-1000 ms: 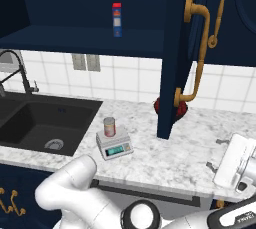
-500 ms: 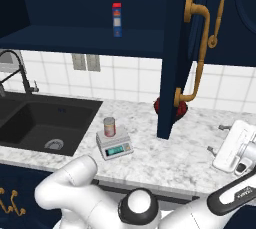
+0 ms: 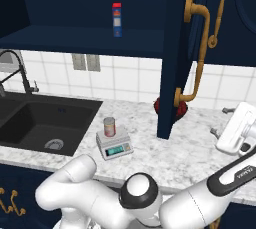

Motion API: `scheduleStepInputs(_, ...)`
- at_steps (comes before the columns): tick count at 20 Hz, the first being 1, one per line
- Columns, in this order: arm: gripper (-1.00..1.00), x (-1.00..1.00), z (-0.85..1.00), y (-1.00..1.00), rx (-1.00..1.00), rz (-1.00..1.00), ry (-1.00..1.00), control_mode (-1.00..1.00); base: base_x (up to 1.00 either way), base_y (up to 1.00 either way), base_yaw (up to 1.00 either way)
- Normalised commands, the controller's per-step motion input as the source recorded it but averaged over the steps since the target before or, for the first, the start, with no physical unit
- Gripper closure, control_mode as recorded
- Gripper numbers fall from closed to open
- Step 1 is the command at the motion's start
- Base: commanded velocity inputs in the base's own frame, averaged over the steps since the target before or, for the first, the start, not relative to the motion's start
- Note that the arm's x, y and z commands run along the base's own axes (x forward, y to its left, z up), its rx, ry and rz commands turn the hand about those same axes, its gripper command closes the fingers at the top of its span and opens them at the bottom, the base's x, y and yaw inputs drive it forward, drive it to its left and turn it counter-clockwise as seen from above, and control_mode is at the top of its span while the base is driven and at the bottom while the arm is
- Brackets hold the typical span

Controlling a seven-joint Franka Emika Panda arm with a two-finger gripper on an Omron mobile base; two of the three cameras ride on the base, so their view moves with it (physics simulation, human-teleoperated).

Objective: Pick the canned food and place it on the digital scale for weighing, and close the cabinet.

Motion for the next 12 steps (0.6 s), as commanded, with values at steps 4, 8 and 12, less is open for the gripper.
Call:
scheduleStepInputs(4,-1.0,-0.25,0.3,0.54,-0.07,0.03,0.0,-1.0,0.0,0.0,0.0)
scheduleStepInputs(8,-1.0,-0.14,0.09,0.98,-0.12,0.03,0.0,-1.0,0.0,0.0,0.0)
scheduleStepInputs(12,-1.0,-0.07,0.2,0.95,-0.12,0.0,0.0,-1.0,0.0,0.0,0.0)
